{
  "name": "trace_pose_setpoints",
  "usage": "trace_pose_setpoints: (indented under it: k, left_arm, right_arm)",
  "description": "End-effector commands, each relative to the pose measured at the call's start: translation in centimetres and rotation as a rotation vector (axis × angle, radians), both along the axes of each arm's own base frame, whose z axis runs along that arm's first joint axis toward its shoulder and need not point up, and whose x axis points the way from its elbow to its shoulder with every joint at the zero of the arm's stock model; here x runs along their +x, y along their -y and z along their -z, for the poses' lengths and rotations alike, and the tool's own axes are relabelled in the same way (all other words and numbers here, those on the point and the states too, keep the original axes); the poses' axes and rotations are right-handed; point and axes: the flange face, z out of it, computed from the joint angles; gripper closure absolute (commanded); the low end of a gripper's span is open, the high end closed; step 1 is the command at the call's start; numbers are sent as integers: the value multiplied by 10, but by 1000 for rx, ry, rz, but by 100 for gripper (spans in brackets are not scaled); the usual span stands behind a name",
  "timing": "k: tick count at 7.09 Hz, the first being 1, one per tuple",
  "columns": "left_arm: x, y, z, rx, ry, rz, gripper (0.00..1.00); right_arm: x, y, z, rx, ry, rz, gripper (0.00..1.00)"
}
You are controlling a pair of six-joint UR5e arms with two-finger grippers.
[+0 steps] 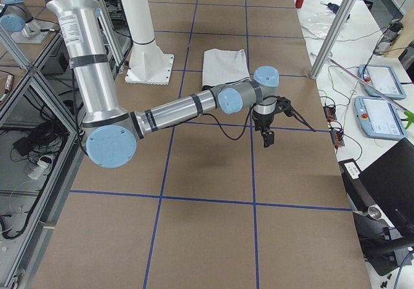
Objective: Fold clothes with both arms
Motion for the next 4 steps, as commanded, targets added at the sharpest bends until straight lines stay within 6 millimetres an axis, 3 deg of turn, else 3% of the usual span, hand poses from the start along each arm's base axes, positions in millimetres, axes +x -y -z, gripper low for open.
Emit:
trace_pose_setpoints:
  k: [1, 3, 4]
  left_arm:
    - [-130, -8, -87, -57, 43, 0, 0]
    - [-167, -22, -146, -171, 32, 69, 0]
    - [-164, -43, -174, -241, 17, 60, 0]
  right_arm:
    - [111, -46, -68, -54, 18, 31, 0]
    - [132, -109, -135, -178, -2, -1, 0]
    - [144, -138, -154, -231, 33, -35, 0]
